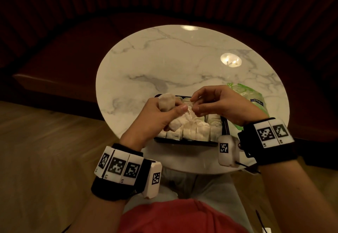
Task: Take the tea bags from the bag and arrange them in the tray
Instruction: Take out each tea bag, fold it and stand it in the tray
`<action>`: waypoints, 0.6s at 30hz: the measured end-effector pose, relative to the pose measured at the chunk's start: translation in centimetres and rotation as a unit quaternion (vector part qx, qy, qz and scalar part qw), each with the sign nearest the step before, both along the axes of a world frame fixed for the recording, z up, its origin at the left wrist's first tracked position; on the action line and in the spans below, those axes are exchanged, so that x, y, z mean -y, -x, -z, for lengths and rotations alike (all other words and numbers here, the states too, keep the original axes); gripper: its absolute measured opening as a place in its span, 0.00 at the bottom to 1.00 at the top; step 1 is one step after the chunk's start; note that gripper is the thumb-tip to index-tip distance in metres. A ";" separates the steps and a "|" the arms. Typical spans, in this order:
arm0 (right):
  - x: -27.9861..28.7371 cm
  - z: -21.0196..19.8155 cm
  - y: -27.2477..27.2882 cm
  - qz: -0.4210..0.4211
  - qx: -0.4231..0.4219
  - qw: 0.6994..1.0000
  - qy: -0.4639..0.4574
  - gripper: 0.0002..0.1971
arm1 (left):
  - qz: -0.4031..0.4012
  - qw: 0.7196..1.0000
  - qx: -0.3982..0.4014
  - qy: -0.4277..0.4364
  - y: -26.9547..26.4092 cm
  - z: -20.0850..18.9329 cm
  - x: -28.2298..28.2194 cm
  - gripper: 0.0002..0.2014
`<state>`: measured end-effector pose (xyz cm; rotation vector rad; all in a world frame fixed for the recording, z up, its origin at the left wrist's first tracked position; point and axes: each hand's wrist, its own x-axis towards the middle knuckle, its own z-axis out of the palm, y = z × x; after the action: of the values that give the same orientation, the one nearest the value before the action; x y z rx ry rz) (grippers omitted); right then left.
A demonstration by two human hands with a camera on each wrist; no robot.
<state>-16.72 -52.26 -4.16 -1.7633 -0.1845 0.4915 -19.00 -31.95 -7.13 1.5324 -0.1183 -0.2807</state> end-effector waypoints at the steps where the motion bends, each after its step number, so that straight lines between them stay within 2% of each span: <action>1: 0.0 -0.1 -0.1 0.005 0.005 1.000 -0.001 0.09 | 0.002 1.000 -0.003 -0.002 0.0 0.1 0.0 0.05; 7: -0.4 -0.5 0.1 0.030 0.054 0.998 -0.012 0.10 | 0.003 0.999 0.001 -0.033 -0.1 0.6 0.1 0.04; 11: -1.4 -0.3 0.8 0.058 0.124 0.989 0.048 0.11 | -0.022 0.996 0.038 -0.072 -0.3 1.0 0.4 0.06; 18: -3.1 1.4 2.6 0.127 0.296 0.942 0.096 0.26 | -0.099 0.993 0.039 -0.055 -0.3 1.1 0.8 0.05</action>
<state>-19.29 -49.12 -5.55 -2.0525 -0.3314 -0.2299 -18.69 -32.73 -8.20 1.6510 -0.0125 -0.0705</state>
